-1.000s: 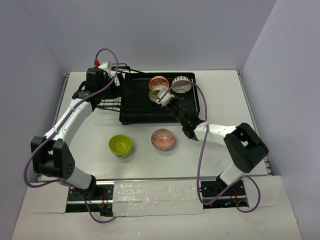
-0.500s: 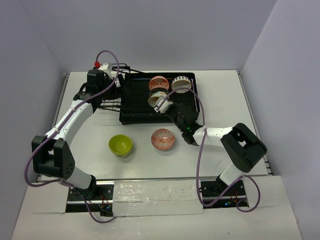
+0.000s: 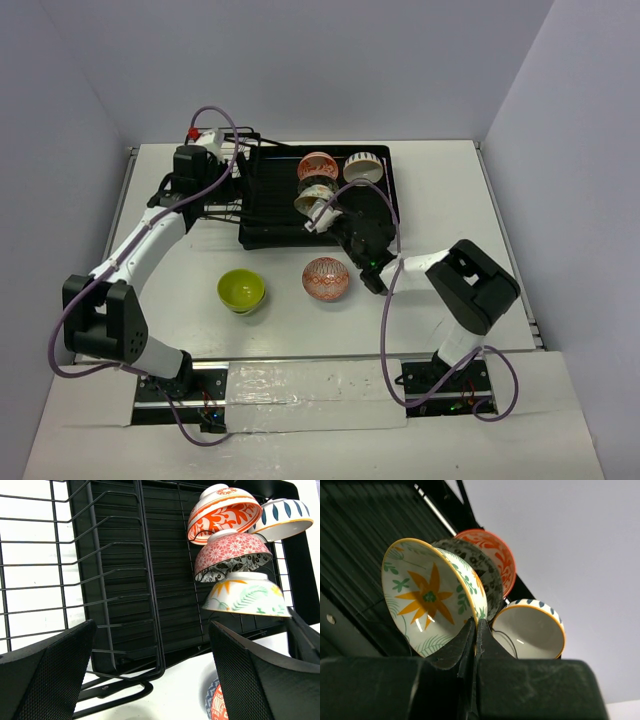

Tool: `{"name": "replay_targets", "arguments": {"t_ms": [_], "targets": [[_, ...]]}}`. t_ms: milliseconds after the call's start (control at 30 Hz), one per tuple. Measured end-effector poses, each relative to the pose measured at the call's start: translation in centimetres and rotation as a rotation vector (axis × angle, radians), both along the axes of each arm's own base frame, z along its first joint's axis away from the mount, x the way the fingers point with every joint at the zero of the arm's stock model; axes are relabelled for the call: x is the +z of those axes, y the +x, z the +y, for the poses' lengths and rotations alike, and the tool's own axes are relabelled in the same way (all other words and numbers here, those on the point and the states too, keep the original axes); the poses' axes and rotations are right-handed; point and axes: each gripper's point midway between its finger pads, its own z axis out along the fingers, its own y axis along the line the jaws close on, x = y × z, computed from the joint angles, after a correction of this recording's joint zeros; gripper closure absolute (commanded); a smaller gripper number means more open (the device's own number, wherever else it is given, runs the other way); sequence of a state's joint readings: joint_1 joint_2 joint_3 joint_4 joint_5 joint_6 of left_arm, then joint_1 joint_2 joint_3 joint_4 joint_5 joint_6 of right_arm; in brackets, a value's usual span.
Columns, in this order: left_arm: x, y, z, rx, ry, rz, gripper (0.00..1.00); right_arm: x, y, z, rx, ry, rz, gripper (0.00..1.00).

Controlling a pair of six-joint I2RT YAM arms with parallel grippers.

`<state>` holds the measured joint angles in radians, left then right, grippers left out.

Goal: Load the bowls into the dish rack
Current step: Insert the bowl into the dish rack.

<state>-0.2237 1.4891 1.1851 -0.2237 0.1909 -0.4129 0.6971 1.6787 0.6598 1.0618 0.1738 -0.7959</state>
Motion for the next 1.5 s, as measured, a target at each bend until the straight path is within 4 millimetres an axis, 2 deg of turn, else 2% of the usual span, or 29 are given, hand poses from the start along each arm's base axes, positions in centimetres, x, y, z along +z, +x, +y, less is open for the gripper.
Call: {"name": "replay_targets", "arguments": {"t_ms": [200, 433, 533, 567, 1100, 1233, 1500], "targets": [[0.3, -0.3, 0.1, 0.0, -0.004, -0.016, 0.01, -1.7, -0.4, -0.4, -0.003, -0.038, 0.019, 1.0], [0.4, -0.6, 0.1, 0.0, -0.005, -0.021, 0.01, -1.8, -0.8, -0.6, -0.002, -0.009, 0.033, 1.0], [0.4, -0.7, 0.1, -0.001, -0.006, -0.022, 0.01, -1.8, -0.9, -0.7, -0.005, 0.003, 0.041, 0.91], [0.4, -0.7, 0.1, -0.002, -0.007, -0.022, 0.01, -1.8, -0.8, -0.7, -0.007, 0.008, 0.043, 0.85], [0.6, -0.8, 0.1, -0.003, -0.01, -0.032, 0.01, -1.9, -0.9, -0.8, -0.027, 0.088, 0.088, 0.73], [0.6, -0.9, 0.1, -0.002, -0.01, -0.032, 0.01, -1.0, -1.3, -0.9, -0.025, 0.12, 0.108, 0.67], [0.8, -1.0, 0.1, 0.0, -0.012, -0.022, 0.01, 3.6, -3.3, -1.2, 0.015, 0.255, 0.145, 0.63]]}}
